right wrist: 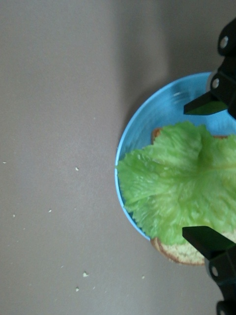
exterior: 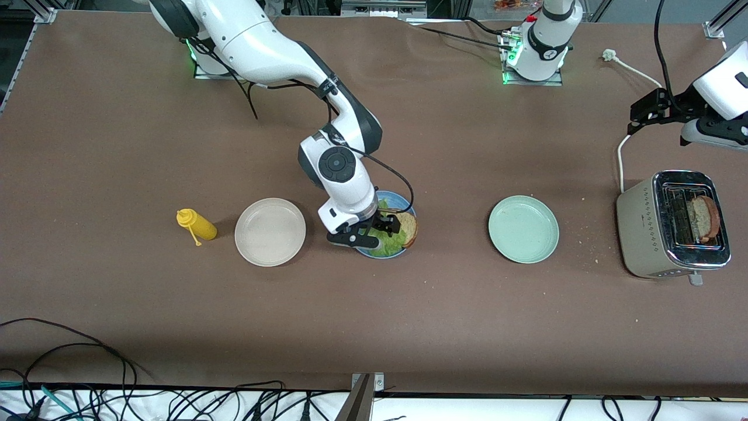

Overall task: Make sandwich in blue plate with both arms
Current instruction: 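Lower the lettuce onto the bread and open the right gripper, then move the right gripper back toward the yellow squeeze bottle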

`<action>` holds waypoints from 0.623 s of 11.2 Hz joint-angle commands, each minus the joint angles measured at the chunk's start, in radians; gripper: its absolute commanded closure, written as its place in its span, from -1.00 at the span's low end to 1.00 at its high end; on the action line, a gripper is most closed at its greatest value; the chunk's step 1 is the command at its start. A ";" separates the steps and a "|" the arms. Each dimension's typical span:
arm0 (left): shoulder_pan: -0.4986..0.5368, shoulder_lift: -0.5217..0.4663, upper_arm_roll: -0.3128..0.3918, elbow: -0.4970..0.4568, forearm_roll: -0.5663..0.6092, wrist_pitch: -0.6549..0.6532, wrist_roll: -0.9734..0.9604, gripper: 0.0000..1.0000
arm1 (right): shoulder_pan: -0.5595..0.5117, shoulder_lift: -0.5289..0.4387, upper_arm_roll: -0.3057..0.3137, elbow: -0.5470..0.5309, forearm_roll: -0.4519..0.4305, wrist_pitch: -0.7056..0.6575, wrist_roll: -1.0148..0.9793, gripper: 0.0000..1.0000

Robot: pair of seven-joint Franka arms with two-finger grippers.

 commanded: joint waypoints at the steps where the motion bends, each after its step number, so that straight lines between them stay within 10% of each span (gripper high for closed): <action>1: 0.006 -0.003 -0.008 0.001 0.019 -0.007 -0.003 -1.00 | -0.002 -0.055 -0.031 -0.006 -0.004 -0.120 -0.179 -1.00; 7: 0.006 -0.003 -0.008 0.001 0.019 -0.007 -0.003 -1.00 | -0.158 -0.332 -0.003 -0.245 0.004 -0.286 -0.607 -1.00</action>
